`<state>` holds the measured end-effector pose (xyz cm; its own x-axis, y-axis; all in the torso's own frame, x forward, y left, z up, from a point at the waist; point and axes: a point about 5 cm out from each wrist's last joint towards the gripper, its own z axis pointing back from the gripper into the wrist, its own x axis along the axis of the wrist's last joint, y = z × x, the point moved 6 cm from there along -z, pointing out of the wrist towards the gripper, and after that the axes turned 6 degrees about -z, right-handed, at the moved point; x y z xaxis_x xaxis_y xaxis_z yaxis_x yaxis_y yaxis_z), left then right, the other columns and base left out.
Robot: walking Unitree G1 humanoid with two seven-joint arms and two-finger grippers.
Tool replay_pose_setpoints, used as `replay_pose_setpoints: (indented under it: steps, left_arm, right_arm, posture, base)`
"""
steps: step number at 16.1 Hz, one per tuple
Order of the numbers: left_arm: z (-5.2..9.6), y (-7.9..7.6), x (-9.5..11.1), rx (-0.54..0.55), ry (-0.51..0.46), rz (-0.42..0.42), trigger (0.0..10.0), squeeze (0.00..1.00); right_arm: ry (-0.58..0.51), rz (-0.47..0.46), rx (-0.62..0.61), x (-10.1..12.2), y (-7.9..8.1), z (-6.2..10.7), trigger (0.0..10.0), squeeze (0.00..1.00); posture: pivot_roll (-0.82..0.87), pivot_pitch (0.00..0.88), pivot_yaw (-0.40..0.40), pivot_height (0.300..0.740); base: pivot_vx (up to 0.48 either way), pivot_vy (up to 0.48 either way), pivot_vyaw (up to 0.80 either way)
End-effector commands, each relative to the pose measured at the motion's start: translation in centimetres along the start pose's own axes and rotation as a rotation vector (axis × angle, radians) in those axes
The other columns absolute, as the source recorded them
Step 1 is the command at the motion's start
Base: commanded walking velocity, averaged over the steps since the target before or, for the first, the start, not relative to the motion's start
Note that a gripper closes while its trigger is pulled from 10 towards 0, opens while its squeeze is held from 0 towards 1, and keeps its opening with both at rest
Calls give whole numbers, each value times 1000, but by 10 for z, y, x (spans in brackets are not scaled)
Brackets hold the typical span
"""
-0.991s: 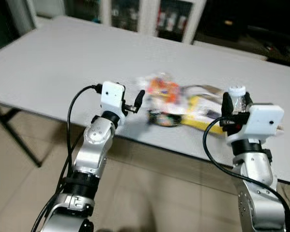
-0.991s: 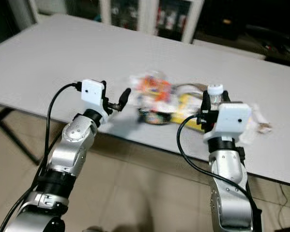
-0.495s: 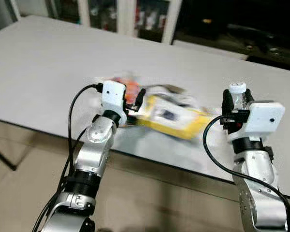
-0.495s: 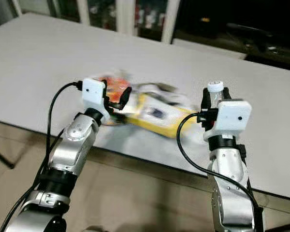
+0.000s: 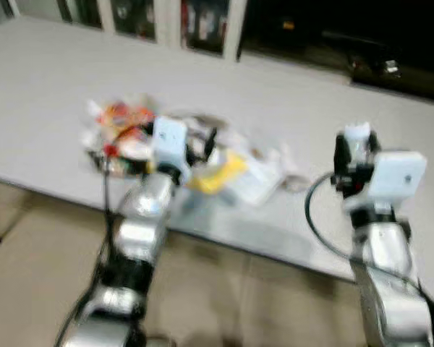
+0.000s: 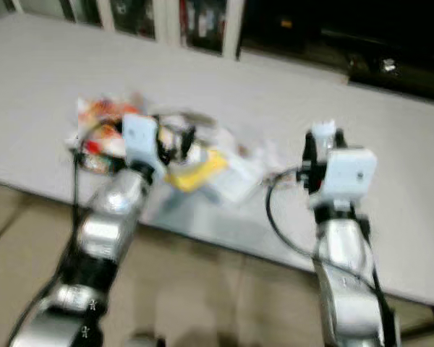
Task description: Picking trash to rubbish bin
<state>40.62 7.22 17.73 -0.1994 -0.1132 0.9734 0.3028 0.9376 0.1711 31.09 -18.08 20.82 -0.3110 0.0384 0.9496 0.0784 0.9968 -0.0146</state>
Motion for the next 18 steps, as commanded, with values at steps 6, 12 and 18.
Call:
replay_pose_setpoints:
  steps: [6,12,18]
  left_arm:
    - [-8,-12,9,-29,30,1,10000,0]
    - [-9,8,7,-2,141,-139,10000,0]
    - [1,7,12,-201,226,-286,10000,0]
  right_arm:
    - [4,9,0,3,-3,2,10000,0]
    - [17,16,-9,0,-6,5,10000,0]
    - [28,-1,3,-6,1,3,10000,0]
  posture:
    - [154,97,-87,740]
    - [161,111,-73,740]
    - [201,122,-66,740]
  base:
    - [0,0,0]
    - [0,0,0]
    - [0,0,0]
